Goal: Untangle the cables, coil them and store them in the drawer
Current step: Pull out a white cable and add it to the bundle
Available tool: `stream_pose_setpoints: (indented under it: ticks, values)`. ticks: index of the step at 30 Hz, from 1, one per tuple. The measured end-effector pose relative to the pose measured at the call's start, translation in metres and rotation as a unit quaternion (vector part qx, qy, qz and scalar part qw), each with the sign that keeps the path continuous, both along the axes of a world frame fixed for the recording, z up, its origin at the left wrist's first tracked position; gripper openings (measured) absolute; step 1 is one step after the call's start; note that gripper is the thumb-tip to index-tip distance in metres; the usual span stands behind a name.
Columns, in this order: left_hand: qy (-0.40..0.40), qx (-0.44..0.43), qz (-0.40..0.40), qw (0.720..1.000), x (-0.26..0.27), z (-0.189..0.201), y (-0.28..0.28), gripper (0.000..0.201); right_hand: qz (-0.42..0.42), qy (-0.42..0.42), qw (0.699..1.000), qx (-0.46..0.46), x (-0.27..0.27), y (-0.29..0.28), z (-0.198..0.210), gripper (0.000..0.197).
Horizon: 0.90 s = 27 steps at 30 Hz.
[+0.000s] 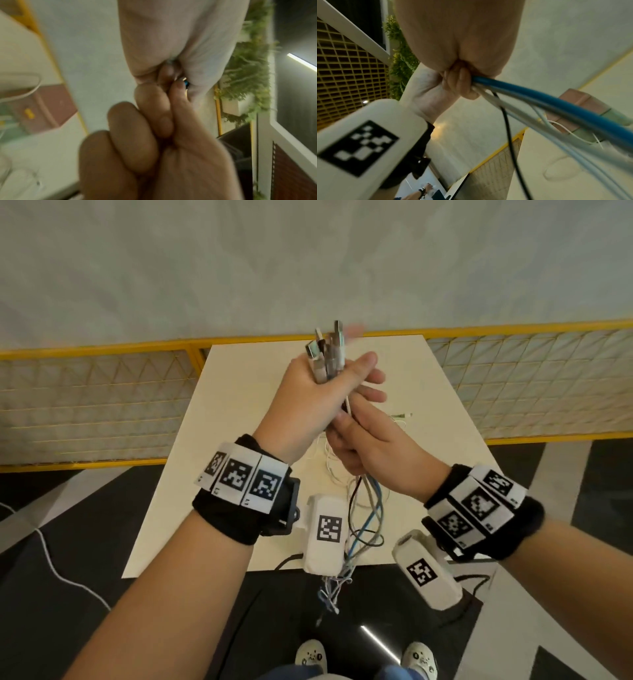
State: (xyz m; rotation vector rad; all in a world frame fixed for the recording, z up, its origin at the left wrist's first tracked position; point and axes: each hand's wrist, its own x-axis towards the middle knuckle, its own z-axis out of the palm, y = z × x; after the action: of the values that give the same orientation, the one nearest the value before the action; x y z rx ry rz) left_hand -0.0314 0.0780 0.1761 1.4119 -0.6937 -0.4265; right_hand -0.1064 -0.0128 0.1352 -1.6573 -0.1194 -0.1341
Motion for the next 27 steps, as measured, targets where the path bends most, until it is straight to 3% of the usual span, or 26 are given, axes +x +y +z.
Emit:
stream_pose_setpoints:
  ticks: [2, 7, 11, 17, 18, 20, 22, 23, 25, 27]
  values:
    - [0.036, -0.075, 0.017, 0.996, 0.002, -0.003, 0.000, 0.049, -0.009, 0.000, 1.000, -0.010, 0.001, -0.001, 0.002, 0.018]
    - [-0.068, 0.001, 0.008, 0.998, 0.003, 0.003, -0.005, 0.015, -0.006, 0.006, 0.999, 0.031, 0.003, -0.009, 0.006, 0.030]
    - [-0.100, 0.007, -0.034, 0.994, 0.006, 0.009, -0.006, 0.016, 0.003, 0.020, 0.998, 0.062, 0.001, -0.013, 0.005, 0.033]
    - [-0.117, -0.001, -0.044, 0.992, 0.006, 0.006, -0.014, 0.026, -0.021, 0.014, 0.999, 0.031, 0.000, -0.016, 0.009, 0.031]
    - [-0.098, -0.013, -0.056, 0.994, 0.008, 0.005, -0.014, 0.032, -0.037, 0.003, 0.999, 0.037, 0.000, -0.018, 0.009, 0.030]
    - [-0.032, -0.008, -0.078, 0.996, 0.012, 0.000, -0.015, 0.078, -0.068, -0.018, 0.997, 0.035, 0.003, -0.022, 0.010, 0.031]
    - [-0.019, 0.063, -0.103, 0.993, 0.012, -0.005, -0.018, 0.100, -0.081, -0.027, 0.996, 0.002, 0.008, -0.026, 0.012, 0.033]
    - [-0.041, 0.106, -0.109, 0.988, 0.012, -0.007, -0.019, 0.093, -0.075, -0.025, 0.997, -0.011, 0.010, -0.028, 0.013, 0.032]
    - [-0.077, 0.149, -0.086, 0.982, 0.016, -0.008, -0.024, 0.059, -0.053, -0.006, 0.999, -0.006, 0.014, -0.033, 0.013, 0.028]
    - [-0.090, 0.140, -0.040, 0.985, 0.018, -0.003, -0.026, 0.049, -0.024, 0.004, 1.000, 0.004, 0.019, -0.040, 0.011, 0.024]
